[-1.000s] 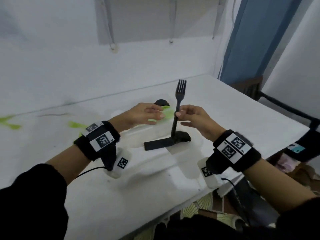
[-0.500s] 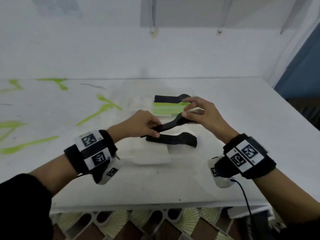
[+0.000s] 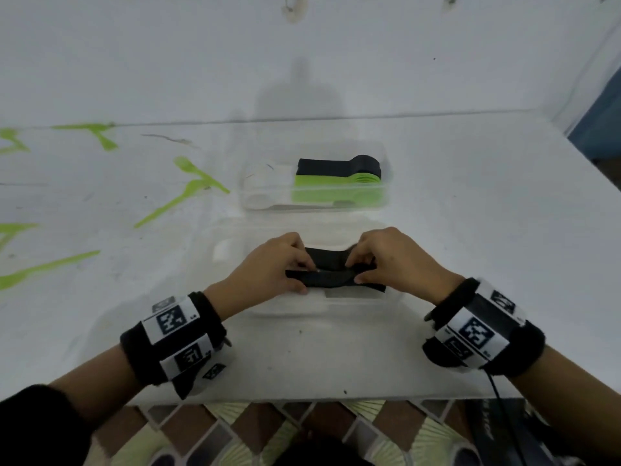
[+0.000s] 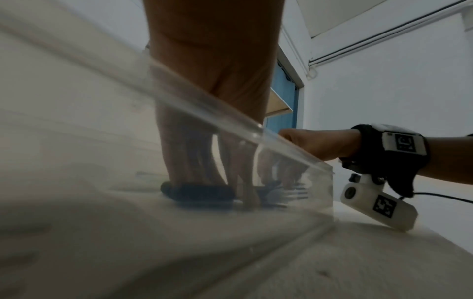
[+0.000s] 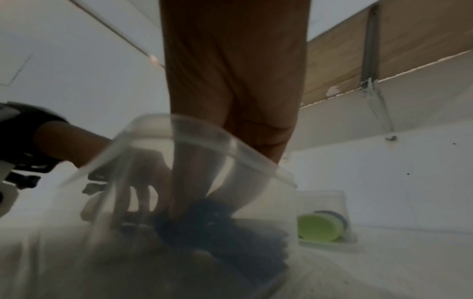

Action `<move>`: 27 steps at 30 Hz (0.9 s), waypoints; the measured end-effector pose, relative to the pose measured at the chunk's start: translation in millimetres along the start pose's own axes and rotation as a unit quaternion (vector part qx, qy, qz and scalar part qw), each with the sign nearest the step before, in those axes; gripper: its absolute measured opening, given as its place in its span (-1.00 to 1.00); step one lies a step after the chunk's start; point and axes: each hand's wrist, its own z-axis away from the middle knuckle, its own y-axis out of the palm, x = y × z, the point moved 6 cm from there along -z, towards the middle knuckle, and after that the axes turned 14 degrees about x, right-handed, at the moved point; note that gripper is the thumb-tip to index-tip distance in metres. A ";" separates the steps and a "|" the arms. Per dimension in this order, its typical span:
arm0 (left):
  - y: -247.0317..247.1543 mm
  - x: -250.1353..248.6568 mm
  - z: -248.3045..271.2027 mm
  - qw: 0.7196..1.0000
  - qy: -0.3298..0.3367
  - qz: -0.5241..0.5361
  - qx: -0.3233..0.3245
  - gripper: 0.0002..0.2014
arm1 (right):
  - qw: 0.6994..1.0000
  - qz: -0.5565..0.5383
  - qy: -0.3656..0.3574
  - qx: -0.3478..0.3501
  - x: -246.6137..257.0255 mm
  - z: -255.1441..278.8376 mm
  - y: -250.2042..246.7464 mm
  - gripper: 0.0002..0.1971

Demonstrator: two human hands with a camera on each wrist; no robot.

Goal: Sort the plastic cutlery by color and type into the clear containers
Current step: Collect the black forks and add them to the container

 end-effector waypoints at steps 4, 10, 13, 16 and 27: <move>-3.4 1.5 -0.9 0.999 0.012 -0.010 -0.040 -0.64 | 0.999 0.030 0.024 -0.009 -3.4 -4.7 1.5 -0.76; -3.3 5.6 -5.3 0.999 -0.003 0.011 -0.047 -0.78 | 0.998 0.026 0.048 -0.018 -5.6 -5.2 2.8 -0.77; -2.8 4.1 -8.2 0.998 -0.021 -0.003 -0.052 -0.77 | 0.999 0.022 0.042 0.000 -3.8 -5.6 4.6 -0.76; -3.5 5.3 -10.1 0.998 -0.030 -0.007 -0.048 -0.78 | 1.000 0.008 0.030 -0.001 -2.4 -4.9 5.1 -0.81; -4.8 3.3 -2.0 0.998 0.042 0.046 -0.033 -0.73 | 1.000 0.016 0.015 0.007 6.9 -4.7 4.7 -0.75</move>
